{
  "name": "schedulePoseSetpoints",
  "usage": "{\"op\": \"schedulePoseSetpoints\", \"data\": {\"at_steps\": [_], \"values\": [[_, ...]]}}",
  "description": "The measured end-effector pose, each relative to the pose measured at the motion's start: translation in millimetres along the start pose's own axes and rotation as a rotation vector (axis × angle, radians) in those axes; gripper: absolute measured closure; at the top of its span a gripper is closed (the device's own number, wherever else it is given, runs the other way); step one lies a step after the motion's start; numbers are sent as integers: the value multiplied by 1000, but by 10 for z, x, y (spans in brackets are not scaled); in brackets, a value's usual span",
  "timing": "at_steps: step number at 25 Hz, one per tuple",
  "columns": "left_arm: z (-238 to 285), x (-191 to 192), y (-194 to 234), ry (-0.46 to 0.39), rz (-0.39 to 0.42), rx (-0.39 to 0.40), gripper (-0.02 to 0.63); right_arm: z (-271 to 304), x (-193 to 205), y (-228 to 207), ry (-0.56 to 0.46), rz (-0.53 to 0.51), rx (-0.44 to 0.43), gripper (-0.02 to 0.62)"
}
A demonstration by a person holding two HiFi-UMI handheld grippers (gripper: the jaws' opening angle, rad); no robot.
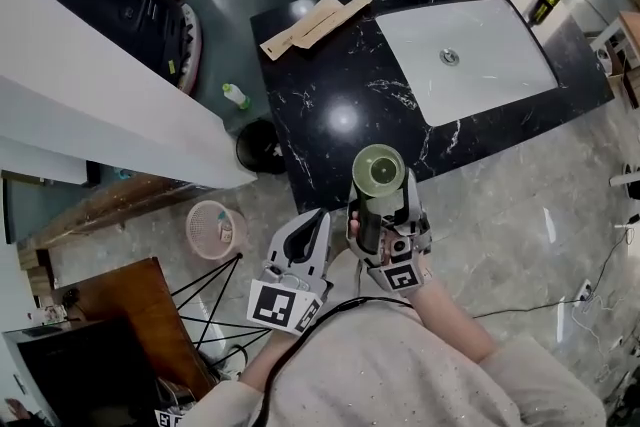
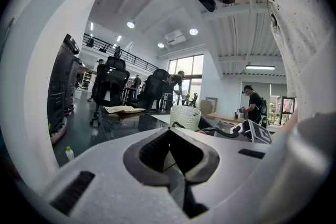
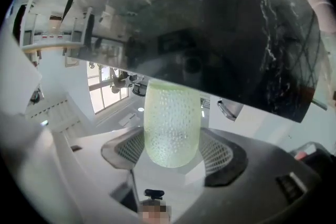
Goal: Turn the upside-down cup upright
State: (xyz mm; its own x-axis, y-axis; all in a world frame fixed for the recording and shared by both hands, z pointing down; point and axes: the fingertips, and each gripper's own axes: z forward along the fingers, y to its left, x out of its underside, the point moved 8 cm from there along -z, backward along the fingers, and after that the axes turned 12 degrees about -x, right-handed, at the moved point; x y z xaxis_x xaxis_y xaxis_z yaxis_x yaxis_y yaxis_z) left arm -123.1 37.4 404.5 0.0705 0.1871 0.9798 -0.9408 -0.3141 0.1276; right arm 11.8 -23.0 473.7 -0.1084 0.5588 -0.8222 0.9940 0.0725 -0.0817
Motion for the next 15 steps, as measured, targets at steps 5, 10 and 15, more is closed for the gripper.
{"op": "schedulePoseSetpoints", "data": {"at_steps": [5, 10, 15], "values": [[25, 1, -28, 9, 1, 5, 600, -9, -42, 38, 10, 9, -52, 270], [63, 5, -59, 17, 4, 14, 600, -50, -169, 97, 23, -6, -80, 270], [80, 21, -95, 29, 6, 24, 600, -143, -224, 96, 11, -18, -80, 270]]}}
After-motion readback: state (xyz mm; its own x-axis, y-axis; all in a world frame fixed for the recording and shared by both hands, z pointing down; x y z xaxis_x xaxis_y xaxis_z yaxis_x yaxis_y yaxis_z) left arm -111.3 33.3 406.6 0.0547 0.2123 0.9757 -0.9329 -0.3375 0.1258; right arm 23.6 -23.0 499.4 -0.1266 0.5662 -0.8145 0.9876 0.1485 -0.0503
